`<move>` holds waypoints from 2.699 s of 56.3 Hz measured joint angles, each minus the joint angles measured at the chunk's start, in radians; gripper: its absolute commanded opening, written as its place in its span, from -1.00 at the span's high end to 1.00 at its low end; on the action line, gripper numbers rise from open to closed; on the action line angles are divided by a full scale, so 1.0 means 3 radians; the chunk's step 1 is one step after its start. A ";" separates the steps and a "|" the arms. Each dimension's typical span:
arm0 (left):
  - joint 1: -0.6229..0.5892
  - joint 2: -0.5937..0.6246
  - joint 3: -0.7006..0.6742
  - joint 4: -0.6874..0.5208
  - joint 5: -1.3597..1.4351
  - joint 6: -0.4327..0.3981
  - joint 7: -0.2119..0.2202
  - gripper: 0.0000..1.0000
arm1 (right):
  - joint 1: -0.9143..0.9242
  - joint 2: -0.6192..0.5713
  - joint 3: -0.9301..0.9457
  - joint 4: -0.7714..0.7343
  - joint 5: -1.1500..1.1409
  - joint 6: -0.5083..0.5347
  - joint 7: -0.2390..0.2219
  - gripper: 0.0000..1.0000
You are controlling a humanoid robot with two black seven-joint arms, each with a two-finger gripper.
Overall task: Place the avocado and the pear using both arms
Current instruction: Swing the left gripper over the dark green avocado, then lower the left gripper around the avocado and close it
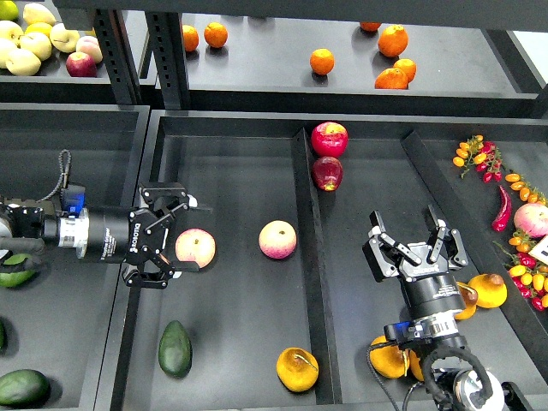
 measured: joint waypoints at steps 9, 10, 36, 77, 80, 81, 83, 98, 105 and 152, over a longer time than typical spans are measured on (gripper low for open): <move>-0.0479 -0.0291 0.0774 0.0096 0.0003 0.0000 0.0000 -0.99 | 0.0001 0.0000 0.0006 0.0000 0.0000 -0.0004 -0.0003 -1.00; -0.0508 -0.0318 0.0835 0.0106 0.0004 0.0000 -0.0001 -0.99 | 0.0001 0.0000 0.0012 0.0000 0.0000 -0.0004 -0.0002 -1.00; -0.0653 -0.1034 0.1621 0.0536 0.0082 0.0000 0.0000 -0.99 | 0.0150 0.0000 0.0224 0.0020 0.0010 -0.0036 0.0006 -1.00; -0.0603 -0.1579 0.2023 0.1176 0.0121 0.0000 0.0000 -0.99 | 0.0345 0.0000 0.0277 0.0015 0.0010 -0.0174 0.0011 -1.00; -0.0603 -0.1607 0.2044 0.1202 0.0118 0.0000 0.0000 -0.99 | 0.0347 0.0000 0.0279 0.0015 0.0010 -0.0174 0.0011 -1.00; -0.0603 -0.1617 0.2054 0.1213 0.0115 0.0000 0.0000 -0.99 | 0.0347 0.0000 0.0279 0.0015 0.0010 -0.0174 0.0011 -1.00; -0.0601 -0.1634 0.2073 0.1237 0.0109 0.0000 0.0000 -0.99 | 0.0347 0.0000 0.0280 0.0015 0.0010 -0.0174 0.0011 -1.00; -0.0547 -0.1740 0.2139 0.1409 0.0103 0.0000 0.0000 -0.99 | 0.0347 0.0000 0.0294 0.0015 0.0015 -0.0171 0.0011 -1.00; -0.0534 -0.1782 0.2175 0.1464 0.0107 0.0000 0.0000 -0.99 | 0.0347 0.0000 0.0296 0.0015 0.0016 -0.0170 0.0011 -1.00; -0.0233 -0.1952 0.2211 0.1909 0.0095 0.0000 0.0000 -0.98 | 0.0344 0.0000 0.0301 0.0012 0.0016 -0.0169 0.0011 -1.00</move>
